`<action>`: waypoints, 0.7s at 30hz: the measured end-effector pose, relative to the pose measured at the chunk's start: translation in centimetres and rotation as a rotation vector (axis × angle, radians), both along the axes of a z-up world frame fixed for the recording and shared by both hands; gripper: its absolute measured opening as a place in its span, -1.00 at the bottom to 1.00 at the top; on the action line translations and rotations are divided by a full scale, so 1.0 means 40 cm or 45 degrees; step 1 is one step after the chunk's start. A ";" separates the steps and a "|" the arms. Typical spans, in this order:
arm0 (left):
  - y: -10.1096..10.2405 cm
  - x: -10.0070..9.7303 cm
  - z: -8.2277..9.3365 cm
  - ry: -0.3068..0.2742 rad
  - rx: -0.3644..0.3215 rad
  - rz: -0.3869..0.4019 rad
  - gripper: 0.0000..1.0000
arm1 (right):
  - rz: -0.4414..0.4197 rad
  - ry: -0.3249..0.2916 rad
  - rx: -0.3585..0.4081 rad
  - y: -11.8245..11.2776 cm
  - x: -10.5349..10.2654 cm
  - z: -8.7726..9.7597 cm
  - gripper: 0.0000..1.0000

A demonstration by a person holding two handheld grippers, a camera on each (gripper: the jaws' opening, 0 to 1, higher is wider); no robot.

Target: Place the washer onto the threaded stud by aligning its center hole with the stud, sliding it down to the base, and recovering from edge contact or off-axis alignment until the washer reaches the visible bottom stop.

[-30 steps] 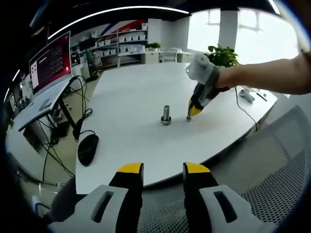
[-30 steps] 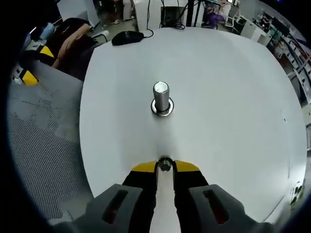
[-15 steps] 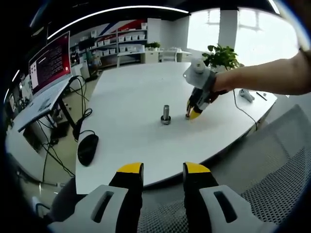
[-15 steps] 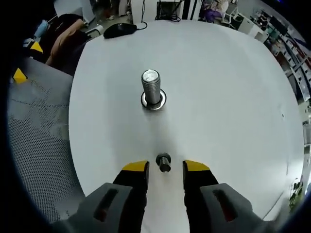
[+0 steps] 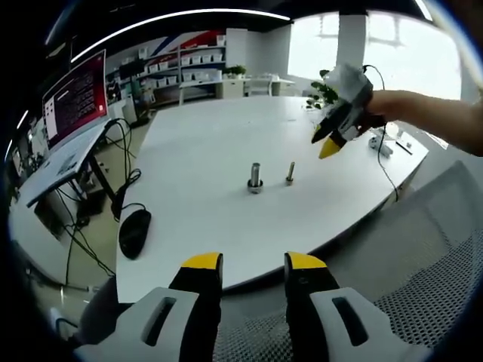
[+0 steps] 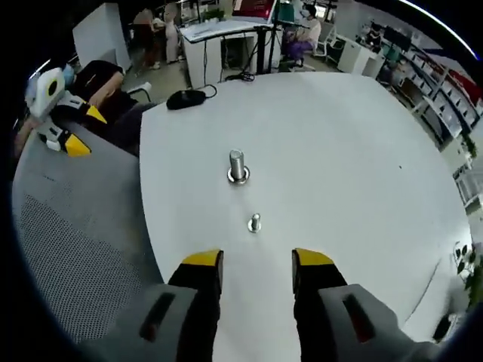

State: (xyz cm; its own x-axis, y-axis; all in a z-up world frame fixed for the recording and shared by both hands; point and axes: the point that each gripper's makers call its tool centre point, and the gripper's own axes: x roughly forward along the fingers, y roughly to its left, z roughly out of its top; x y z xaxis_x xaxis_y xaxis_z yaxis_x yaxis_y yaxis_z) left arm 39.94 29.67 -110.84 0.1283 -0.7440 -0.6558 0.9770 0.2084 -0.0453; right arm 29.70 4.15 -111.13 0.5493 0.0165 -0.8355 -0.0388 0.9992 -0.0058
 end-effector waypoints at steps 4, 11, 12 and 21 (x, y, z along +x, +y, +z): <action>0.001 0.001 -0.001 0.000 -0.004 0.003 -0.38 | -0.098 -0.109 0.008 0.003 -0.063 0.071 -0.16; 0.002 0.001 -0.005 -0.001 -0.001 -0.010 -0.35 | -0.357 -0.290 0.079 -0.010 -0.196 0.158 -0.10; 0.001 -0.001 -0.002 -0.001 -0.002 -0.010 -0.35 | -0.383 -0.317 0.095 -0.007 -0.210 0.167 -0.10; 0.000 -0.006 0.004 0.009 -0.017 -0.013 -0.33 | -0.649 -0.525 0.214 0.032 -0.354 0.206 -0.04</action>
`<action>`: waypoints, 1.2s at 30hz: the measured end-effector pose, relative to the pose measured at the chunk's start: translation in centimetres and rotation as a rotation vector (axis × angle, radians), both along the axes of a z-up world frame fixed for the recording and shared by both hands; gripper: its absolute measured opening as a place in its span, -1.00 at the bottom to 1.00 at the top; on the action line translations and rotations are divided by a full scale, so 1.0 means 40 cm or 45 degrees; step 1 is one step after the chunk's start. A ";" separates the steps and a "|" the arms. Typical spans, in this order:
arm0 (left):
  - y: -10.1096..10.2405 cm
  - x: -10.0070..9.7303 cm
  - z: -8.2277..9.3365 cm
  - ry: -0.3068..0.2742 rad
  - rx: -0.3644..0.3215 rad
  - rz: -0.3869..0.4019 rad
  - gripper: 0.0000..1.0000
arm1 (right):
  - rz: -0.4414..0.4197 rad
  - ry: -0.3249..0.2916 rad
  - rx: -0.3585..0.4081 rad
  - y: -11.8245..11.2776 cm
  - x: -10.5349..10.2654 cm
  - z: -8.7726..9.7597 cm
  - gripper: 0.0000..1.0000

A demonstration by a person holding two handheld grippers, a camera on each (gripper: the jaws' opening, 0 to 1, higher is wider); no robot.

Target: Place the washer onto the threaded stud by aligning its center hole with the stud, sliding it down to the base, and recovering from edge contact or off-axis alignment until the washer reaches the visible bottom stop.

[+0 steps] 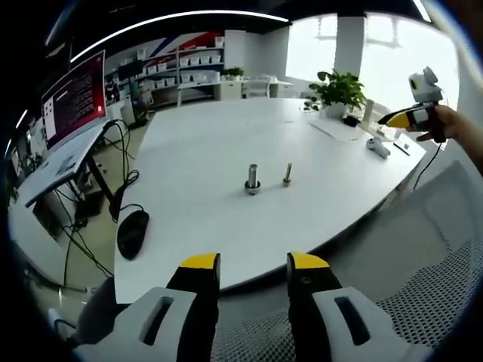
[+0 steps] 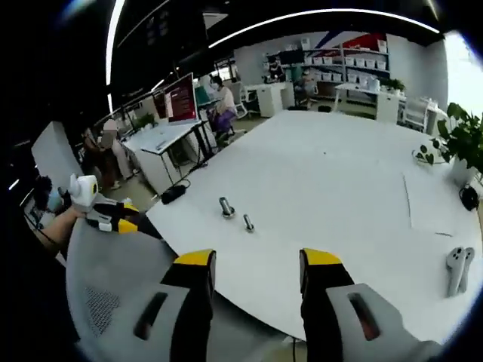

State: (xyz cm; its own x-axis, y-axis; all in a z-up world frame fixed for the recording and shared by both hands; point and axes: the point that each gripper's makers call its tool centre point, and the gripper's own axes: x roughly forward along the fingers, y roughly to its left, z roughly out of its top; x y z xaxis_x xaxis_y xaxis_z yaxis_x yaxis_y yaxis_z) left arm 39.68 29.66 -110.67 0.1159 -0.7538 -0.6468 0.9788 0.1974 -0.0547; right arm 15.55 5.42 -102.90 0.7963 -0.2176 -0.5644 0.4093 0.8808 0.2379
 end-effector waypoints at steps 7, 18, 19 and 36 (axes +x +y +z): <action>0.001 0.005 -0.001 0.001 -0.009 0.009 -0.32 | -0.063 0.007 0.049 0.070 -0.060 -0.057 0.00; 0.000 0.006 0.001 0.002 -0.016 0.020 -0.32 | -0.063 0.061 0.137 0.171 -0.046 -0.142 0.24; 0.000 0.004 0.003 0.002 -0.019 0.022 -0.32 | -0.041 0.085 0.137 0.188 -0.041 -0.147 0.24; -0.001 0.006 0.003 0.001 -0.022 0.028 -0.33 | -0.095 0.117 0.098 0.181 -0.043 -0.166 0.16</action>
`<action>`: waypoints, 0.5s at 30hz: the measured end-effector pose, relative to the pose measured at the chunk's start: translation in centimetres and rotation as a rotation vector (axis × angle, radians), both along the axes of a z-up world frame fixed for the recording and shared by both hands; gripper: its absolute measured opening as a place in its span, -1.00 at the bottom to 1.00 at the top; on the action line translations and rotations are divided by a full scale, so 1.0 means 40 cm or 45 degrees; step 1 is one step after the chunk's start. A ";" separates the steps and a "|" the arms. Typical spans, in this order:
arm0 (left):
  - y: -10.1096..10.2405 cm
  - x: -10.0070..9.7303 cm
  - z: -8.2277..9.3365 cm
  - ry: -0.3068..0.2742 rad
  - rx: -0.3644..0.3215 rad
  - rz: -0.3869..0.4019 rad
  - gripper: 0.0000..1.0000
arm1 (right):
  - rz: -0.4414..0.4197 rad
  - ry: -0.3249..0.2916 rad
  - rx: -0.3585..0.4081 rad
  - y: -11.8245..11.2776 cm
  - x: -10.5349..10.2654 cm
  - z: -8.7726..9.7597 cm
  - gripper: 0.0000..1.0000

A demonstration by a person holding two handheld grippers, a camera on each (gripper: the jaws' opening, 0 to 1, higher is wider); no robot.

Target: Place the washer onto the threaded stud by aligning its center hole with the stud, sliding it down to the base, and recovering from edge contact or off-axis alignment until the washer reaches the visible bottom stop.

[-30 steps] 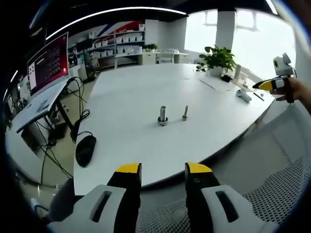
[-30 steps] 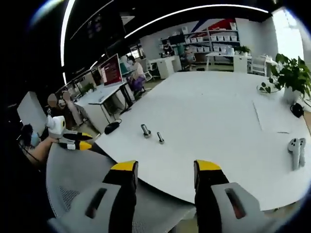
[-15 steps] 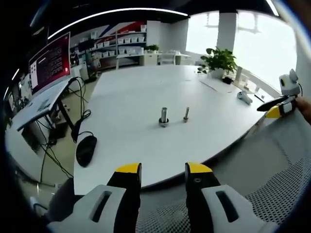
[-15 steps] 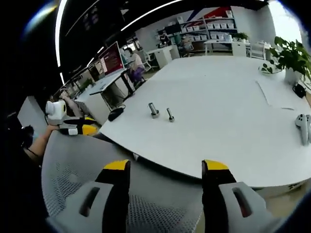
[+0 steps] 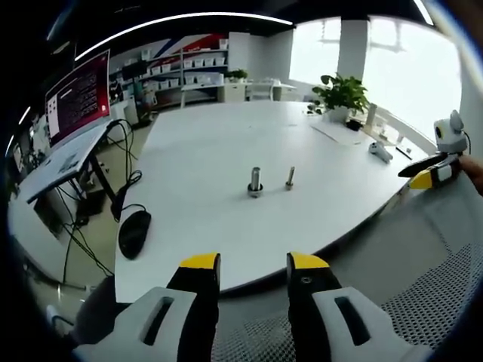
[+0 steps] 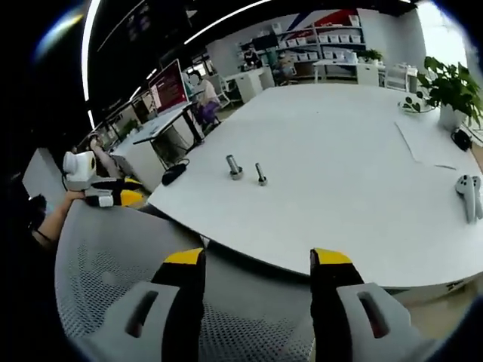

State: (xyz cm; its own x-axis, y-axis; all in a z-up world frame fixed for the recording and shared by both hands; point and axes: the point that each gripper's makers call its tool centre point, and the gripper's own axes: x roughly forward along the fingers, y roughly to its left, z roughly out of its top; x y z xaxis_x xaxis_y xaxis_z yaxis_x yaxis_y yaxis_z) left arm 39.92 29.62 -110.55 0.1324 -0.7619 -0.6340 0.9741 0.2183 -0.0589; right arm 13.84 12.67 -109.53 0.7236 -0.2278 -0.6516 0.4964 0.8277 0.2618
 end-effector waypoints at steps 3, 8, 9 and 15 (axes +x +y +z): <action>0.001 0.003 -0.002 0.000 0.000 0.001 -0.34 | -0.023 0.018 -0.023 -0.006 -0.007 0.000 0.16; 0.001 -0.002 0.000 -0.002 0.000 -0.003 -0.34 | -0.040 0.014 -0.016 -0.007 -0.011 -0.001 0.15; 0.001 0.001 -0.002 -0.002 -0.001 -0.002 -0.34 | -0.043 0.011 -0.015 -0.008 -0.011 -0.001 0.15; 0.001 -0.001 -0.001 -0.003 0.000 -0.001 -0.34 | -0.063 -0.001 -0.006 -0.012 -0.013 -0.002 0.14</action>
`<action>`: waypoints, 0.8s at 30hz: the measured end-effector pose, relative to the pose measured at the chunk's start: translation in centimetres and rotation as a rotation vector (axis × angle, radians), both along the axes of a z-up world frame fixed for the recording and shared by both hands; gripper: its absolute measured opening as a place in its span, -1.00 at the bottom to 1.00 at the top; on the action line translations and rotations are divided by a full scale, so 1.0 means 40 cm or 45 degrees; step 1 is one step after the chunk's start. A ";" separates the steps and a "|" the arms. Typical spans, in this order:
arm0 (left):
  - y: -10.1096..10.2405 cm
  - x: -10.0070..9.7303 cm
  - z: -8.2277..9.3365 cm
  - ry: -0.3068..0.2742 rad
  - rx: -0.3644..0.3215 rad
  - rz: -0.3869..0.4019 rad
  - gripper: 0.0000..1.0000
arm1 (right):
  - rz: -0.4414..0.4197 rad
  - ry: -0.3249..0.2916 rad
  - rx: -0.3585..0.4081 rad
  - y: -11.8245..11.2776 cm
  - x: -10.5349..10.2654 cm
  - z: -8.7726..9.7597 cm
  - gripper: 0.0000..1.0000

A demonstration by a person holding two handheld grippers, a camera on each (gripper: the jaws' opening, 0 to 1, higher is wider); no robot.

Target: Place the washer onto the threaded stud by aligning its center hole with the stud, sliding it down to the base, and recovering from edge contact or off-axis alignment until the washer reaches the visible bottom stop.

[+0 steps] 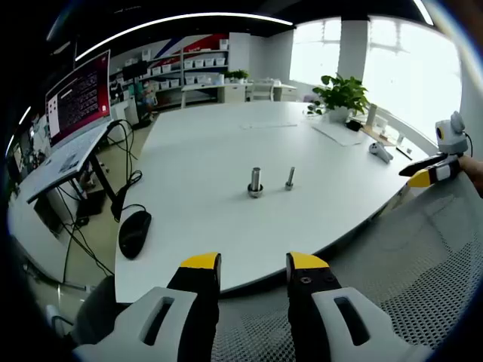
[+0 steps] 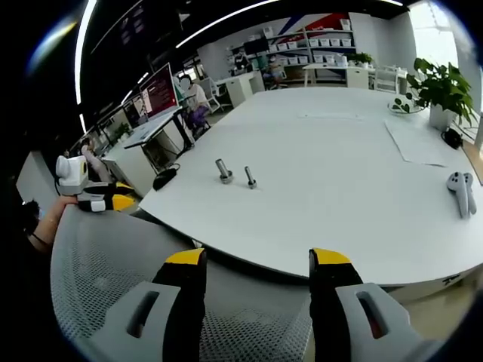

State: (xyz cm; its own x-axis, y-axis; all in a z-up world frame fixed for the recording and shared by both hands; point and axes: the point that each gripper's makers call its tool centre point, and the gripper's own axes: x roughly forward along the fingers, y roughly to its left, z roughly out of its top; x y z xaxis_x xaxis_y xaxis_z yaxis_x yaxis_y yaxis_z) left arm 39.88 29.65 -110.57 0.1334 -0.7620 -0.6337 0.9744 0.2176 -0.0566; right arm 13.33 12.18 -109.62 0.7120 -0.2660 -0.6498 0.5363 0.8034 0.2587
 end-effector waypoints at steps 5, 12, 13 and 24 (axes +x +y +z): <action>-0.001 -0.001 0.002 0.000 -0.001 0.001 -0.34 | -0.003 -0.002 0.005 -0.002 0.000 -0.001 0.12; -0.001 0.001 0.004 0.003 -0.010 0.012 -0.34 | -0.033 -0.017 0.005 -0.005 -0.001 0.003 0.12; -0.001 0.000 0.004 0.002 -0.008 0.010 -0.35 | -0.034 -0.017 0.005 -0.005 -0.001 0.003 0.12; 0.000 0.005 0.001 0.002 -0.005 0.010 -0.35 | -0.060 -0.008 -0.008 -0.018 -0.006 0.000 0.11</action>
State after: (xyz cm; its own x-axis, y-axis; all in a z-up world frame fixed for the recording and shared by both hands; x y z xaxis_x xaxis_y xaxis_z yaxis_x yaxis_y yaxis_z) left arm 40.08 29.64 -110.54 0.1384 -0.7637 -0.6306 0.9726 0.2249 -0.0589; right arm 13.08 11.46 -109.60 0.7027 -0.3032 -0.6436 0.5717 0.7791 0.2572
